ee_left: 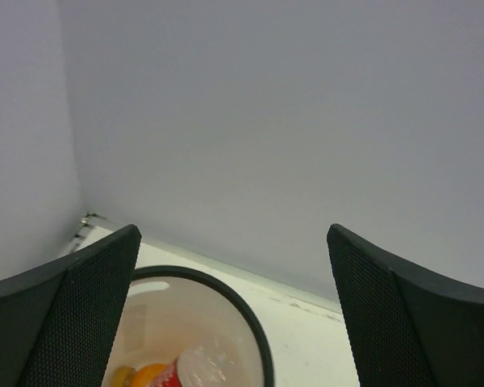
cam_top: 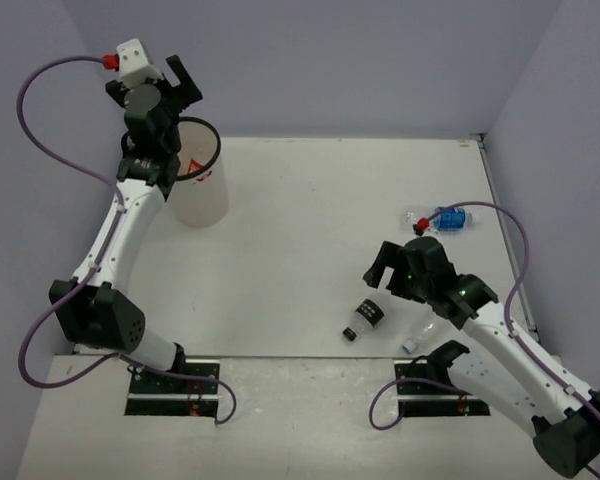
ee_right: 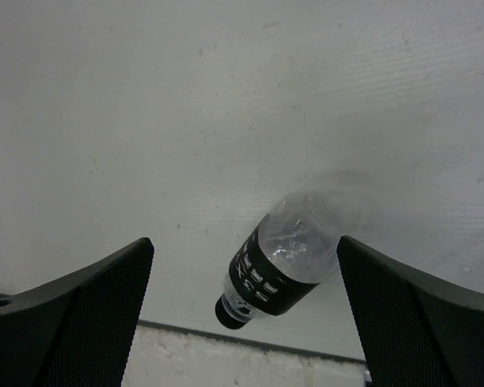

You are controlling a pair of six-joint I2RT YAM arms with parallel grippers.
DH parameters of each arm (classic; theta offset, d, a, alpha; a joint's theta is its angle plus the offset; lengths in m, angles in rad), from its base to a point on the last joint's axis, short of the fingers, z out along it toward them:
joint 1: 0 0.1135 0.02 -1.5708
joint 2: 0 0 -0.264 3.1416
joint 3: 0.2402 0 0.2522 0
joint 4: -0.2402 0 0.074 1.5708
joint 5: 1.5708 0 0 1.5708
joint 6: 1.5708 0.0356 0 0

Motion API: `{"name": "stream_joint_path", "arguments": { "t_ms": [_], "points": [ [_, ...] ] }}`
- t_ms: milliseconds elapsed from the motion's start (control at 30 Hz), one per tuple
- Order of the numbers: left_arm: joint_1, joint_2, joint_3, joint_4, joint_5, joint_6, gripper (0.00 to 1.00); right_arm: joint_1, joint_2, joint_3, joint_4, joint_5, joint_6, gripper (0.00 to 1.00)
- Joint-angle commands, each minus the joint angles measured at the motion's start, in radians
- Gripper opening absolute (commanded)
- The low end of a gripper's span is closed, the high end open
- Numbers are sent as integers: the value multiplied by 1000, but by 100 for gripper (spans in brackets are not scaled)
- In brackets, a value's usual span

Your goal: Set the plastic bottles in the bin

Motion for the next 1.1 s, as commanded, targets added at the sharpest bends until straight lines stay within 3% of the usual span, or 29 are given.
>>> {"name": "stream_joint_path", "arguments": {
  "t_ms": [0, 67, 133, 267, 533, 633, 800, 900, 967, 1067],
  "points": [
    [-151, -98, 17, -160, 117, 9, 100, 41, 74, -3, -104, -166, 18, 99],
    [-270, -123, 2, -179, 76, 52, 100, 57, 79, -10, -108, -149, 43, 99],
    [-313, -146, -40, -186, 92, 59, 100, 61, 90, -23, -102, -133, 61, 99],
    [-343, -219, -204, -179, 225, -13, 100, 62, 187, -47, -66, -56, 133, 99],
    [-368, -289, -396, -183, 288, -67, 100, 62, 371, -123, 133, -146, 161, 93],
    [-369, -293, -461, -183, 322, -60, 100, 62, 379, -114, 206, -140, 197, 63],
    [-371, -298, -514, -160, 487, -38, 100, 62, 329, -83, 220, -89, 221, 50],
    [-370, -301, -573, -82, 682, -29, 100, 62, 271, -55, 247, -61, 216, 32],
    [-371, -298, -612, -32, 762, -26, 100, 62, 224, -35, 265, -63, 203, 29],
    [-375, -290, -692, 110, 1064, -62, 100, 62, 179, 43, 279, -26, 177, 28]
  ]
}}
